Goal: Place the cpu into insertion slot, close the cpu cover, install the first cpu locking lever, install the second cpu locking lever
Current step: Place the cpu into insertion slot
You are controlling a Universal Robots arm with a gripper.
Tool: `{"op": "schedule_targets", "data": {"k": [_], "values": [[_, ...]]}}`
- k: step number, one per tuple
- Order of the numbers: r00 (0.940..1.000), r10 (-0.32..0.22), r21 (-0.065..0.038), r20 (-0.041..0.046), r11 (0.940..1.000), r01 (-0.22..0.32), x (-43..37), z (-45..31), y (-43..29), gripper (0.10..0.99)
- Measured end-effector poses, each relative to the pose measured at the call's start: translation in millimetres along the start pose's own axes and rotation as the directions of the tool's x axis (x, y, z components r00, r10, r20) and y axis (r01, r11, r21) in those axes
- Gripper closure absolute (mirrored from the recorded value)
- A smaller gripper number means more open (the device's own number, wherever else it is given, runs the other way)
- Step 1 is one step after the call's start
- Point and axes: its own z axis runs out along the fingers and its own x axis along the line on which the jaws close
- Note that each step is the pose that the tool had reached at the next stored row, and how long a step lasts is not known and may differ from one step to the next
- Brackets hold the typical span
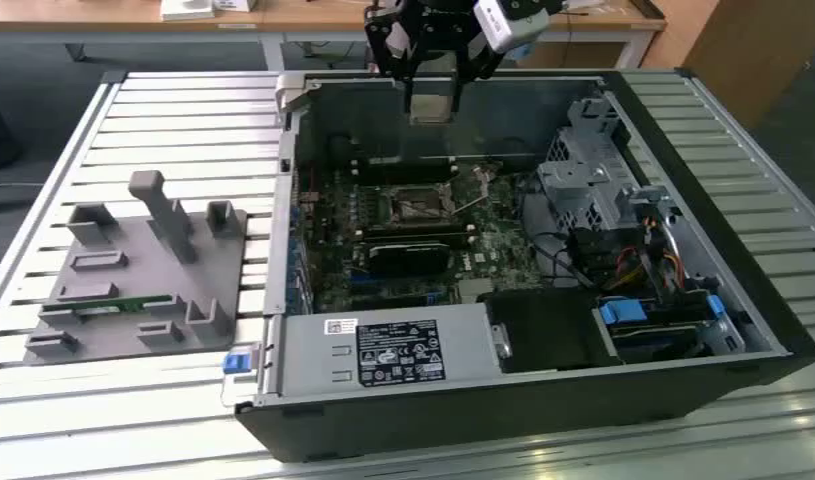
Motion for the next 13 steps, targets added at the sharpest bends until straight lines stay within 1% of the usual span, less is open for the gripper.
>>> {"op": "schedule_targets", "data": {"k": [13], "values": [[1.0000,0.003,-0.001,0.0002,1.0000,-0.003,0.0,0.0,0.0,0.557]]}}
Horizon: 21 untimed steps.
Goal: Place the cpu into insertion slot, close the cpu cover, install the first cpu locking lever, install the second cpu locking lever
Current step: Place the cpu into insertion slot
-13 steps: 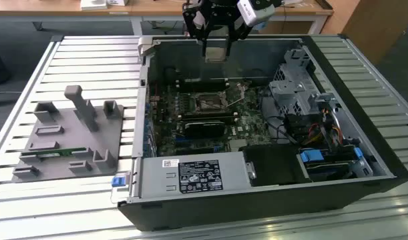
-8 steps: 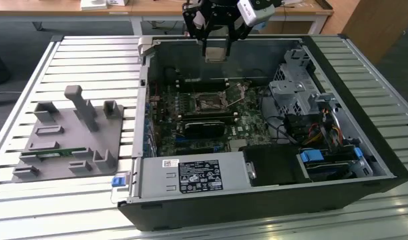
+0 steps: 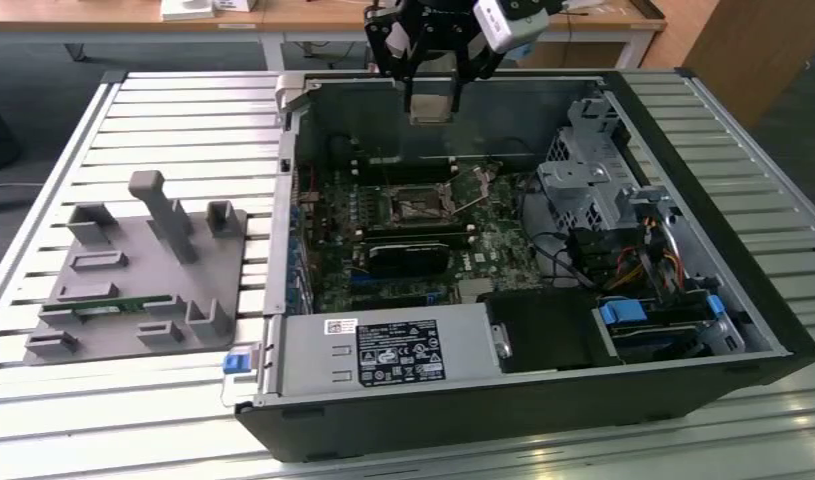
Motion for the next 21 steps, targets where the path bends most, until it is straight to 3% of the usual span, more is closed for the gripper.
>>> {"op": "schedule_targets", "data": {"k": [6,11,15,21], "values": [[0.9993,0.036,-0.001,0.0037,0.9994,-0.036,0.2,0.0,0.0,0.557],[0.9940,0.108,-0.002,0.0111,0.9941,-0.108,0.2,0.4,-0.1,0.557],[0.9850,0.172,-0.004,0.0176,0.9852,-0.172,0.2,0.8,-0.1,0.557],[0.9631,0.268,-0.008,0.0272,0.9634,-0.268,0.1,1.8,-0.2,0.557]]}}
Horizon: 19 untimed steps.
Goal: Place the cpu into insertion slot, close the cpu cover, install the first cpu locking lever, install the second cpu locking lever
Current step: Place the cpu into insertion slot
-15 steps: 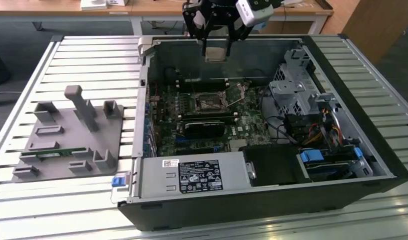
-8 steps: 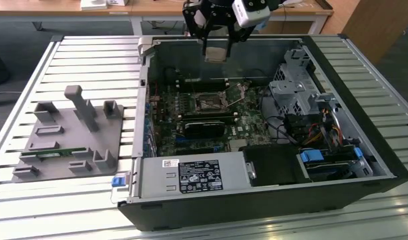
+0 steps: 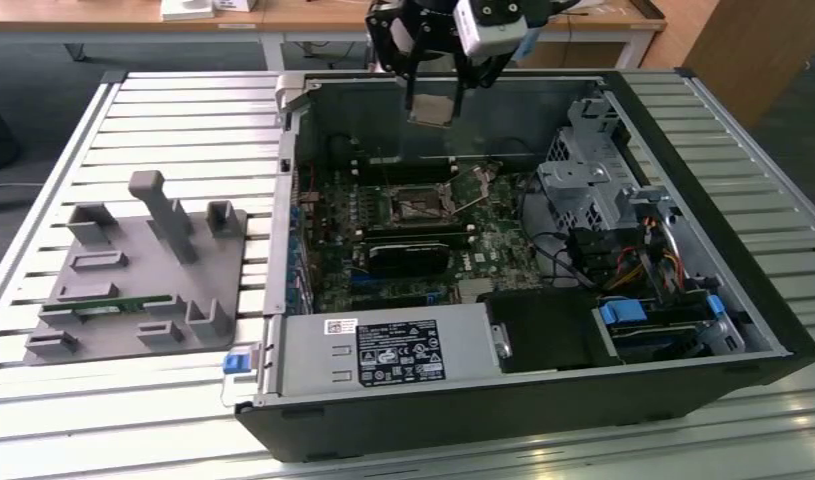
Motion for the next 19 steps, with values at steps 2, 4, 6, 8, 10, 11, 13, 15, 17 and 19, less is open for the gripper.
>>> {"op": "schedule_targets", "data": {"k": [2,4,6,8,10,11,13,15,17,19], "values": [[0.9994,0.035,-0.001,0.0036,0.9994,-0.035,0.0,0.3,0.0,0.557],[0.9976,0.069,-0.002,0.0071,0.9976,-0.069,0.0,0.5,-0.1,0.557],[0.9947,0.102,-0.003,0.0104,0.9948,-0.102,0.0,0.8,-0.1,0.557],[0.9908,0.135,-0.004,0.0137,0.9909,-0.135,0.0,0.9,-0.1,0.557],[0.9857,0.168,-0.005,0.0170,0.9858,-0.168,0.0,1.0,-0.2,0.557],[0.9828,0.184,-0.006,0.0186,0.9830,-0.184,0.0,1.1,-0.2,0.557],[0.9763,0.215,-0.007,0.0217,0.9765,-0.215,0.0,1.3,-0.1,0.557],[0.9684,0.248,-0.008,0.0249,0.9687,-0.248,0.0,1.5,-0.2,0.557],[0.9593,0.281,-0.010,0.0281,0.9597,-0.281,0.0,1.6,-0.2,0.557],[0.9493,0.313,-0.011,0.0312,0.9498,-0.313,0.0,1.8,-0.2,0.557]]}}
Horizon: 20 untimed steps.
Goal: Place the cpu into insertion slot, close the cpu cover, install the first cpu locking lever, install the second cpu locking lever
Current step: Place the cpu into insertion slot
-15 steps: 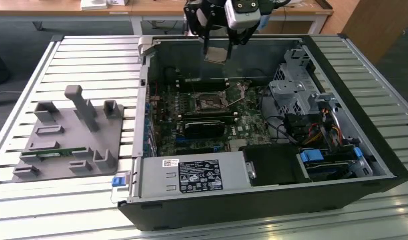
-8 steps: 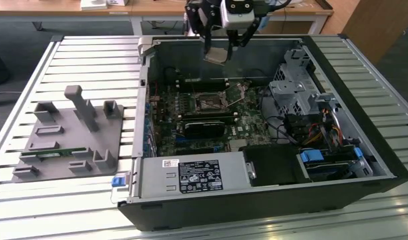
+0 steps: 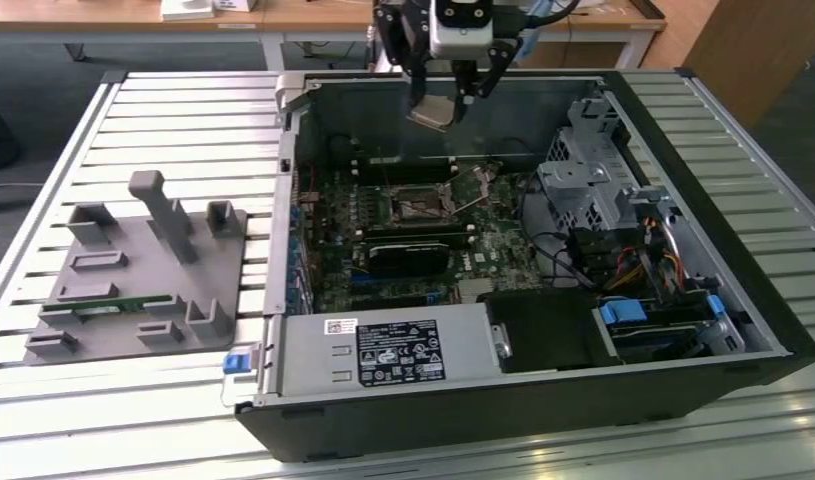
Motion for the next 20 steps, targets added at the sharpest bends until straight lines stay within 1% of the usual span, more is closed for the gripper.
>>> {"op": "schedule_targets", "data": {"k": [5,10,13,16,20], "values": [[0.9975,0.070,-0.002,0.0072,0.9976,-0.070,0.0,0.3,0.0,0.557],[0.9907,0.135,-0.004,0.0137,0.9908,-0.135,0.0,0.6,-0.1,0.557],[0.9849,0.172,-0.005,0.0174,0.9851,-0.172,0.0,0.8,-0.1,0.557],[0.9779,0.208,-0.006,0.0210,0.9781,-0.208,0.0,1.0,-0.1,0.557],[0.9661,0.257,-0.008,0.0258,0.9665,-0.257,0.0,1.2,-0.1,0.557]]}}
